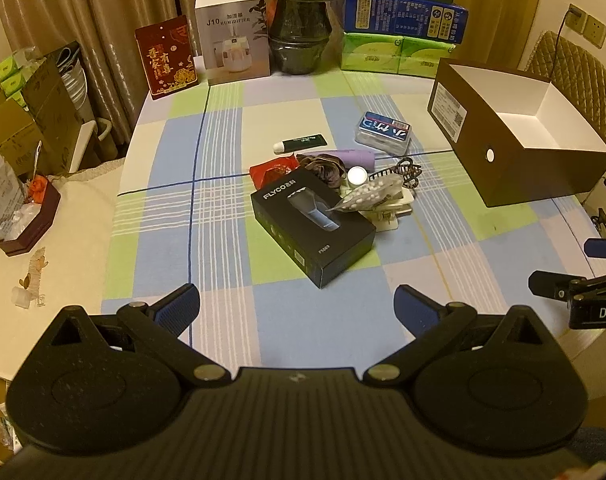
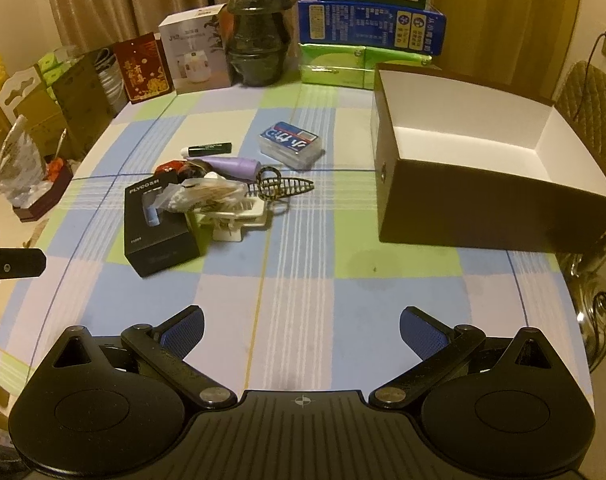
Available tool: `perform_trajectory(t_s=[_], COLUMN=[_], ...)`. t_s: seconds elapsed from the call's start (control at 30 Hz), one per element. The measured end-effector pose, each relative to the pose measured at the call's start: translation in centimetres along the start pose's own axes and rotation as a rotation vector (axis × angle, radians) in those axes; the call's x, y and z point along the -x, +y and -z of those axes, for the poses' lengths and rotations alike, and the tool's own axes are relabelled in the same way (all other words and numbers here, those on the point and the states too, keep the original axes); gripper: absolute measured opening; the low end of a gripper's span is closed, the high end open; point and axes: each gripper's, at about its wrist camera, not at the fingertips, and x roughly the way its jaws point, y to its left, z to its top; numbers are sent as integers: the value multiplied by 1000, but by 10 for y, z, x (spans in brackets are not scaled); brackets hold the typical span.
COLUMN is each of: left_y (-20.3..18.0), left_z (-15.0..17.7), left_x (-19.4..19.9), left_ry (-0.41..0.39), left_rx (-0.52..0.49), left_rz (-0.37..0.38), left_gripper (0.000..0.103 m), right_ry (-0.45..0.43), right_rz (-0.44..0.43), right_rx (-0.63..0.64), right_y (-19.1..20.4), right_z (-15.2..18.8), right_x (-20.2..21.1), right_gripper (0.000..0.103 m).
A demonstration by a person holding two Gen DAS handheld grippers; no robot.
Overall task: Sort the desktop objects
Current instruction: 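Move both tools toward the cluttered items in the table's middle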
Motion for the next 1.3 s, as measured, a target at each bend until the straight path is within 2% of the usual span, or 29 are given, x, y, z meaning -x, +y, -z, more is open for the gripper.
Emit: perform_trajectory(t_s=[0.33, 0.6, 0.77, 1.0, 1.07, 1.1, 1.17, 1.3], left_y=[-3, -6, -6, 3, 9, 12, 18, 30], left_z=[-10, -17, -22, -28, -29, -30, -32, -34], left_x=[-19, -39, -59, -75, -77, -78, -80, -84], left_ry=[27, 36, 62, 76, 77, 79, 83, 89], left_rx=[7, 9, 31, 65, 77, 83, 96, 119], left_rz=[41, 33, 24, -9, -22, -28, -40, -61], left_gripper=[102, 102, 102, 102, 102, 102, 102, 102], right_ry=[-38, -80, -78, -65, -77, -82, -98, -77], right_rz=[-85, -131, -167, -210, -229, -233, -239, -301], right_rx=[6, -8, 35, 23, 54, 75, 113, 64], right_y=[-4, -5, 3, 12, 19, 23, 31, 36], right_z=[-12, -29, -36, -47, -52, -53, -56, -62], right_x=[-11, -32, -47, -68, -70, -72, -75, -84], right_gripper=[101, 101, 101, 100, 83, 80, 67, 60])
